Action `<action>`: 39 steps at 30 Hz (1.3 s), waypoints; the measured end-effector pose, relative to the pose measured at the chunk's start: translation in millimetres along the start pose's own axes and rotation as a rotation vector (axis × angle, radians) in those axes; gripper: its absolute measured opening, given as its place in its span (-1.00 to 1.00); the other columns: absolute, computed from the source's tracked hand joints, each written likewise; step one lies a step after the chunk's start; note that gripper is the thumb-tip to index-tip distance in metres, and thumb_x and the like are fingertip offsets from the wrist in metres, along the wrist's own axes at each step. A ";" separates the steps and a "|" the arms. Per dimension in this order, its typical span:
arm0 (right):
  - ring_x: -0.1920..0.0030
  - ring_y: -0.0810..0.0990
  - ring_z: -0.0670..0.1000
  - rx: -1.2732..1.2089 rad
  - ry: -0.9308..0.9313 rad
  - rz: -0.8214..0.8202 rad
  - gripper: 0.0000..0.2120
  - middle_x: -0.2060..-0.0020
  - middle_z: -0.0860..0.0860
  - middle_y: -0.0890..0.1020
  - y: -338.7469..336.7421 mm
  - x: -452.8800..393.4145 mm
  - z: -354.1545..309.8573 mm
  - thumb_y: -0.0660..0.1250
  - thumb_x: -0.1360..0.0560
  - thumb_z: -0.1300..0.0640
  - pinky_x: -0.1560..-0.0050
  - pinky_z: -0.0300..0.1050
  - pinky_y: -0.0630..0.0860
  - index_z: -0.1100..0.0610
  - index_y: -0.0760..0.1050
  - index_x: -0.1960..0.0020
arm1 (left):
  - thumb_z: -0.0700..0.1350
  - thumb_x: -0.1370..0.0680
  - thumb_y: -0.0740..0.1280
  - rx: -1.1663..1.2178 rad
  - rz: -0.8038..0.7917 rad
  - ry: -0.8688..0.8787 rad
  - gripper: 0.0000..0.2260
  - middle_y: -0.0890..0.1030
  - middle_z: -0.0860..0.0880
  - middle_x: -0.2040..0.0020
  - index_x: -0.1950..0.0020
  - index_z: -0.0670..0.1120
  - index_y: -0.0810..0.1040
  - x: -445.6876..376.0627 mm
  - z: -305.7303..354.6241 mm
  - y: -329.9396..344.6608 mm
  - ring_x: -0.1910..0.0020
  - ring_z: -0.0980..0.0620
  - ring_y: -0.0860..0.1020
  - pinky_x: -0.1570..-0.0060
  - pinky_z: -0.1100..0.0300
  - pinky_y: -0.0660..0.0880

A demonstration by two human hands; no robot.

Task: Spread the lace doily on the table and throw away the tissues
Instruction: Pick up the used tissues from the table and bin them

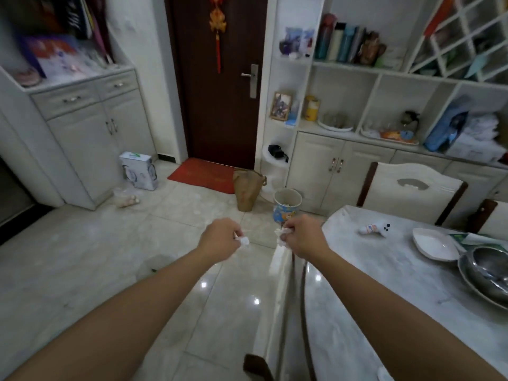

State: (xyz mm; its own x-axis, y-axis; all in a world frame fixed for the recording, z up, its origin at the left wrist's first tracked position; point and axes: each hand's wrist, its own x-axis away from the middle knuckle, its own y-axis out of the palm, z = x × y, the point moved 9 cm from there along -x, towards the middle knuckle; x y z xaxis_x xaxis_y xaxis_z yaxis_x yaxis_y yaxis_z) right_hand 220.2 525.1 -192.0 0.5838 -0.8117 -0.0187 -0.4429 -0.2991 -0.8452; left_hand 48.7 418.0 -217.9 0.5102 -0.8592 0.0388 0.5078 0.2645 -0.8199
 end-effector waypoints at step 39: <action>0.13 0.63 0.08 0.162 -0.085 -0.628 -0.84 0.14 0.06 0.67 578.7 -324.9 -176.1 0.27 -0.45 0.24 0.13 -0.08 0.57 0.07 0.60 0.09 | -0.38 -0.39 0.33 0.161 0.047 -0.765 -0.76 0.61 -0.02 0.23 0.21 -0.03 0.62 -207.8 -591.1 33.9 0.23 0.01 0.57 0.28 0.27 0.42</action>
State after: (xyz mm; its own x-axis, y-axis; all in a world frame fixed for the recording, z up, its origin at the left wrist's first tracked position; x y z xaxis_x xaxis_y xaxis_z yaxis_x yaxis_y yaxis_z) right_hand -345.7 527.4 -581.0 0.7524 -0.4632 0.4684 0.1042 -0.6184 -0.7789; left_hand -450.4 346.6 -591.5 0.8403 -0.3201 0.4375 0.5387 0.4033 -0.7396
